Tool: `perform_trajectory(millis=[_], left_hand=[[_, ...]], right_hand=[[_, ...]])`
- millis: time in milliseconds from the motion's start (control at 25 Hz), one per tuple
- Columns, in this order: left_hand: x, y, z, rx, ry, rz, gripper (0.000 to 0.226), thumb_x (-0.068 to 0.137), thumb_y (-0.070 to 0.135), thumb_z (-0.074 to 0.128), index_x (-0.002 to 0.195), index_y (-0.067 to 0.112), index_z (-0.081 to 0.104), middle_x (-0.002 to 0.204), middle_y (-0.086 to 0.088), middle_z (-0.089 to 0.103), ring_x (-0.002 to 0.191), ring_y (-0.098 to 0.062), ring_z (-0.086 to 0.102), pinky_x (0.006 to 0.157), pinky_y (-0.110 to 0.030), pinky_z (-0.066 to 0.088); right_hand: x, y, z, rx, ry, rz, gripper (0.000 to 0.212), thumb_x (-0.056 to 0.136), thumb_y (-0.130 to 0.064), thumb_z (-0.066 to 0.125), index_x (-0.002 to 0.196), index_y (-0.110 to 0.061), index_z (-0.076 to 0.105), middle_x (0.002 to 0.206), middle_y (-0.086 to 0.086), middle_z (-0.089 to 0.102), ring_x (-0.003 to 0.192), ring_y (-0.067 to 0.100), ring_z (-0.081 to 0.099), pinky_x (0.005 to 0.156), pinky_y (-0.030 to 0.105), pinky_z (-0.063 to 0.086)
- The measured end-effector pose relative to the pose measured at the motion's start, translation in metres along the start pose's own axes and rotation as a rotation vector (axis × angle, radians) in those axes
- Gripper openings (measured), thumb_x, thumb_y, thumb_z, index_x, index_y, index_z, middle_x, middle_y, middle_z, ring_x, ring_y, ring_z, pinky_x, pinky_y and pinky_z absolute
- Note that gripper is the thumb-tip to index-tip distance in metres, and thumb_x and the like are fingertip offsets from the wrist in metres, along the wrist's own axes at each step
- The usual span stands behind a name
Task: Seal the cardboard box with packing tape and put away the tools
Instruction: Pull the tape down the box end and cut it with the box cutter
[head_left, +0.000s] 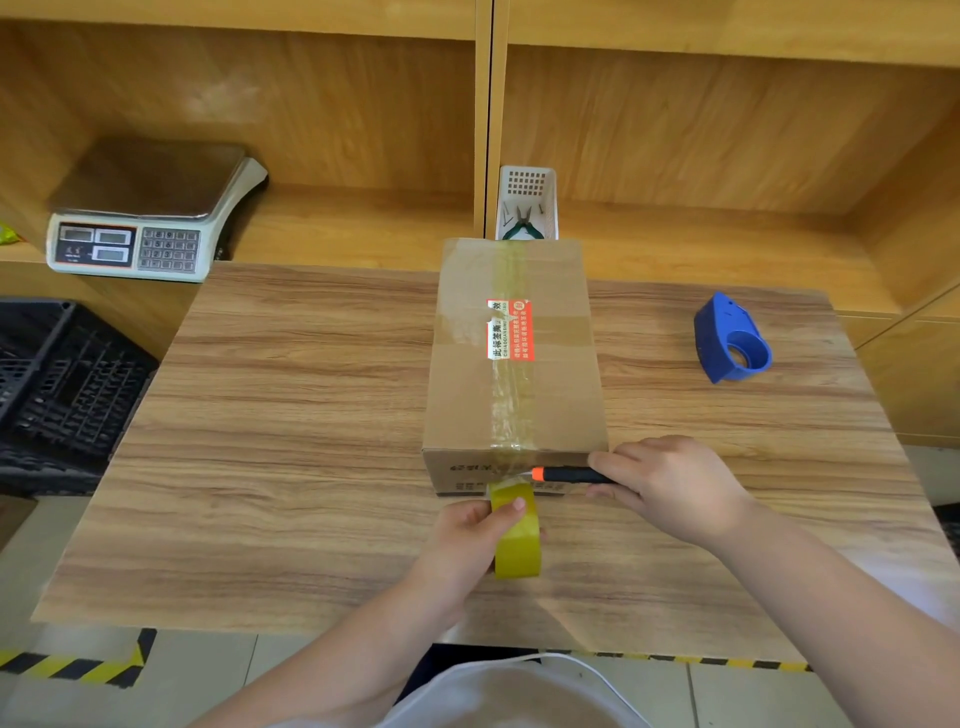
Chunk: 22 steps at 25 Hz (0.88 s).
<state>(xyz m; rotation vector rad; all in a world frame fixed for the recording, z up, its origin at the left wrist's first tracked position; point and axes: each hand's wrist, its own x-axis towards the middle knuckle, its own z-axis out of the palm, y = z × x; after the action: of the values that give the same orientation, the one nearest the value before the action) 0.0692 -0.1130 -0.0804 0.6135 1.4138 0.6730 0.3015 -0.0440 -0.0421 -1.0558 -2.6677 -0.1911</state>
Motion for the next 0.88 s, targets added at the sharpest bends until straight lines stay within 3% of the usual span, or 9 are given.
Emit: perform_trajectory(millis=[160,280,400,480,600,760,880], left_hand=[[-0.002,0.000,0.000,-0.005,0.010,0.003,0.084,0.058,0.062,0.074,0.097,-0.012,0.063,0.093,-0.028,0.072,0.079,-0.025,0.063,0.078,-0.041,0.050],[-0.004,0.001,0.000,0.000,0.008,0.027,0.085,0.057,0.063,0.075,0.097,-0.011,0.063,0.100,-0.034,0.070,0.080,-0.026,0.063,0.077,-0.041,0.049],[-0.006,0.002,0.000,-0.008,-0.015,0.018,0.059,0.079,0.045,0.073,0.097,-0.011,0.067,0.096,-0.027,0.075,0.087,-0.035,0.073,0.080,-0.043,0.056],[-0.008,0.002,-0.002,-0.017,-0.029,0.004,0.036,0.089,0.029,0.067,0.093,-0.007,0.072,0.092,-0.020,0.078,0.088,-0.032,0.075,0.077,-0.038,0.059],[-0.011,0.001,-0.003,-0.005,-0.036,0.011,0.033,0.089,0.027,0.067,0.090,-0.006,0.073,0.093,-0.022,0.077,0.091,-0.035,0.074,0.079,-0.041,0.060],[-0.010,-0.002,-0.007,-0.005,-0.060,0.007,0.031,0.091,0.019,0.064,0.093,-0.011,0.071,0.091,-0.022,0.077,0.077,-0.022,0.075,0.066,-0.026,0.061],[-0.010,-0.004,-0.009,0.011,-0.070,0.008,0.029,0.092,0.018,0.064,0.091,-0.010,0.072,0.089,-0.021,0.077,0.072,-0.018,0.075,0.061,-0.023,0.059]], right_hand=[[-0.004,0.001,-0.002,0.028,0.001,0.010,0.047,0.096,-0.052,0.031,0.087,-0.021,0.065,0.058,-0.004,0.062,0.046,0.022,0.057,0.037,0.026,0.045],[-0.006,0.002,-0.005,0.011,-0.007,0.006,0.043,0.093,-0.051,0.037,0.085,-0.021,0.066,0.057,-0.004,0.061,0.046,0.021,0.056,0.037,0.025,0.043],[-0.011,0.007,-0.006,0.003,-0.037,0.015,0.038,0.091,-0.049,0.042,0.087,-0.020,0.067,0.057,-0.005,0.061,0.045,0.021,0.057,0.036,0.025,0.043],[-0.017,0.009,-0.005,0.028,-0.052,0.037,0.035,0.090,-0.048,0.045,0.093,-0.021,0.067,0.059,-0.005,0.063,0.047,0.020,0.059,0.036,0.027,0.045],[-0.023,0.009,-0.008,0.064,-0.088,0.067,0.029,0.087,-0.047,0.051,0.096,-0.024,0.066,0.063,-0.006,0.067,0.050,0.019,0.062,0.039,0.027,0.048],[-0.030,0.005,-0.019,0.090,-0.112,0.218,0.040,0.078,-0.061,0.050,0.073,-0.025,0.066,0.052,-0.009,0.061,0.041,0.017,0.056,0.037,0.017,0.034],[-0.037,0.001,-0.028,0.216,-0.131,0.470,0.048,0.067,-0.072,0.052,0.057,-0.025,0.054,0.038,-0.014,0.037,0.036,0.007,0.035,0.036,0.014,0.021]])
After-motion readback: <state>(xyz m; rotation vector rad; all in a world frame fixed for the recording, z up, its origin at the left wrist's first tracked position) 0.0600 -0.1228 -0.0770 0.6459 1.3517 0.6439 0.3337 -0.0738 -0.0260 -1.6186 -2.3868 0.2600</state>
